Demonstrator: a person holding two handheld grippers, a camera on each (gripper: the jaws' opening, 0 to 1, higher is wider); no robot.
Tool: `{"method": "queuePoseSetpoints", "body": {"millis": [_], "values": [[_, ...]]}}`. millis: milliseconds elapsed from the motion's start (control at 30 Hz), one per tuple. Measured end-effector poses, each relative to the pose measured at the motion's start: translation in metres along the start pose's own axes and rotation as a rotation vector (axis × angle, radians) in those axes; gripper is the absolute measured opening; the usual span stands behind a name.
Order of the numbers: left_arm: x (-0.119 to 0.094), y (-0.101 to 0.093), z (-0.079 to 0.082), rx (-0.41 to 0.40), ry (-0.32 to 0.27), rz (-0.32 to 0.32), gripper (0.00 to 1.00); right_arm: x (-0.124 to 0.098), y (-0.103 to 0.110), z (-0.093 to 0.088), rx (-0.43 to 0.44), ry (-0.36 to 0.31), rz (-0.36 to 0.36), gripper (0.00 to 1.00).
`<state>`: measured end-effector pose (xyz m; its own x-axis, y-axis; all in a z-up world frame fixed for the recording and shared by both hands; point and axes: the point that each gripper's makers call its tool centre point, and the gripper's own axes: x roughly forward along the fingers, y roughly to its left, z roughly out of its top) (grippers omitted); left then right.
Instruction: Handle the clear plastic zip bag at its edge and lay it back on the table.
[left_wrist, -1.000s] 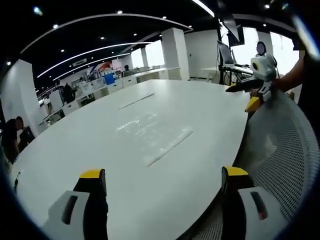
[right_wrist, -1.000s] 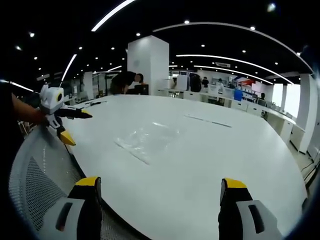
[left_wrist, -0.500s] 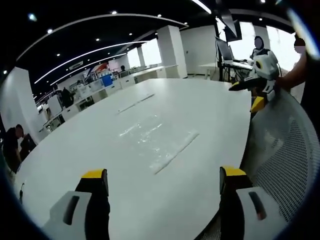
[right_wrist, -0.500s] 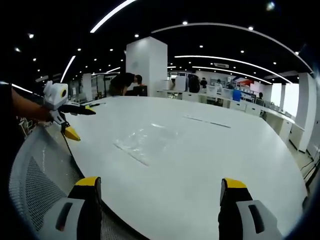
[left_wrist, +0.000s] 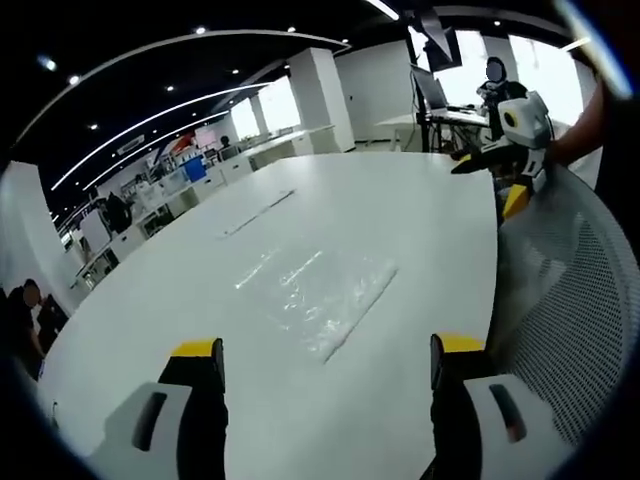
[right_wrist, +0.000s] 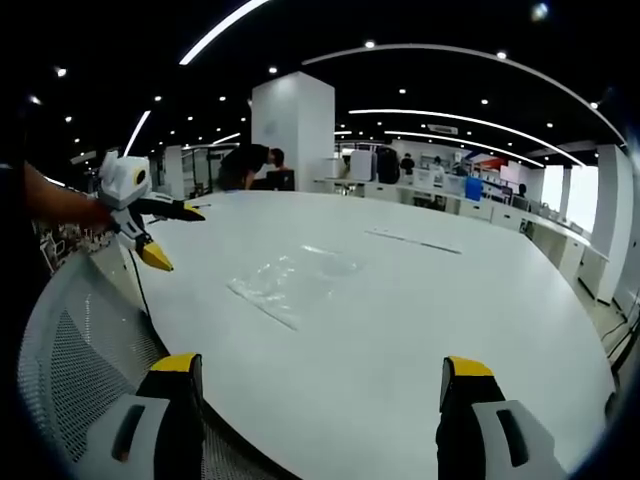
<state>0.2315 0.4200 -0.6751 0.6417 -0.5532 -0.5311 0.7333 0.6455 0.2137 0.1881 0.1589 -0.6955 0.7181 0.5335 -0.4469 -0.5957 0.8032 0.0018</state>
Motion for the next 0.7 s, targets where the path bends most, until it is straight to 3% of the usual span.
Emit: {"method": "queuePoseSetpoints", "body": {"millis": [700], "values": [[0.02, 0.002, -0.001, 0.122, 0.043, -0.088, 0.78, 0.0, 0.002, 0.0, 0.001, 0.015, 0.001, 0.99]]}}
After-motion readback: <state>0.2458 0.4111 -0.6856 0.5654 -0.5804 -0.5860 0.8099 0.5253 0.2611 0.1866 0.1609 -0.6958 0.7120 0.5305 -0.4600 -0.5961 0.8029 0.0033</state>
